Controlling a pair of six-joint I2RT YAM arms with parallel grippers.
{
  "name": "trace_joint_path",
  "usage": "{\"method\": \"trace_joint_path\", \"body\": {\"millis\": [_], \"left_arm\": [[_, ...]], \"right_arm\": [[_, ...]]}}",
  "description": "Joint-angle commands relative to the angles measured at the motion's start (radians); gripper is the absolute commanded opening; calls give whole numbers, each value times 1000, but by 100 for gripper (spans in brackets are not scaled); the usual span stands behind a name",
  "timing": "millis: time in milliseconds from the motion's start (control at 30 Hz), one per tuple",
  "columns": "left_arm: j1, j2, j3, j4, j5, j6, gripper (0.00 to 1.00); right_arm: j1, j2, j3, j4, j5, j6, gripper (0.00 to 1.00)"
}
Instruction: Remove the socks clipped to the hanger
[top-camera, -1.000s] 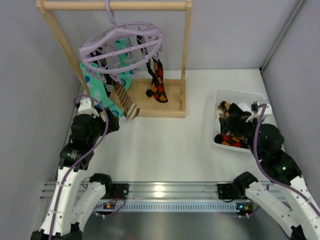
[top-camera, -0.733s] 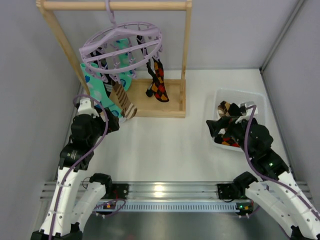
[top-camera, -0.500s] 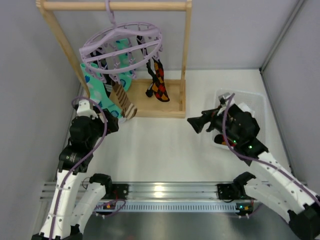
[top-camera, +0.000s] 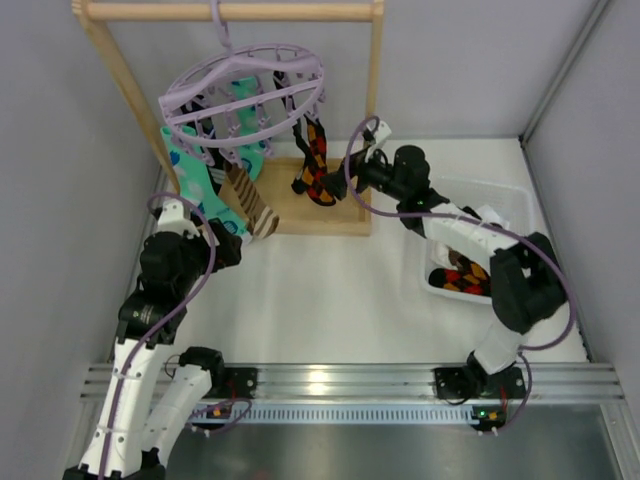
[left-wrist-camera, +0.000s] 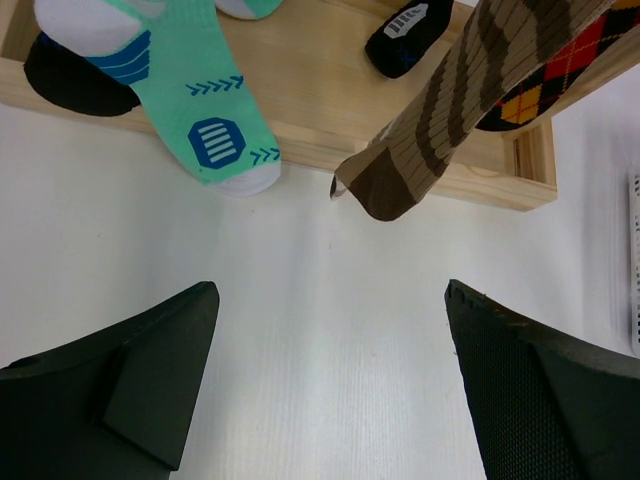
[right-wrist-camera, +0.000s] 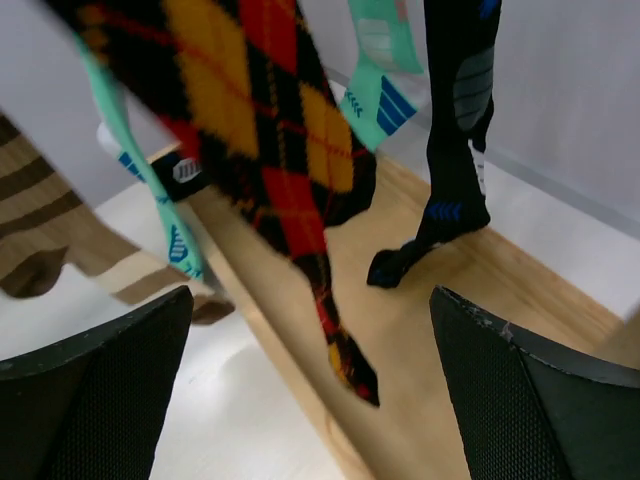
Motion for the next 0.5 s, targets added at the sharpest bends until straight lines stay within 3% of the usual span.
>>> {"method": "trace_joint_path", "body": {"millis": [0,200,300,400,467], "left_arm": [[4,-10,-3,20,31,14,98],[2,-59,20,21,109,23,98],[2,-108,27,21,122,23,98],[2,-151,53,20,183,14,98],[2,-168,106,18,205,12,98]], "right_arm": [[-5,144,155,93,-88,-62,97],[10,304,236,185,-179,-5,77],[35,347,239,199,-165,-15,63],[42,361,198,260,-145,13,37],[42,329,157,342,-128,37,9]]}}
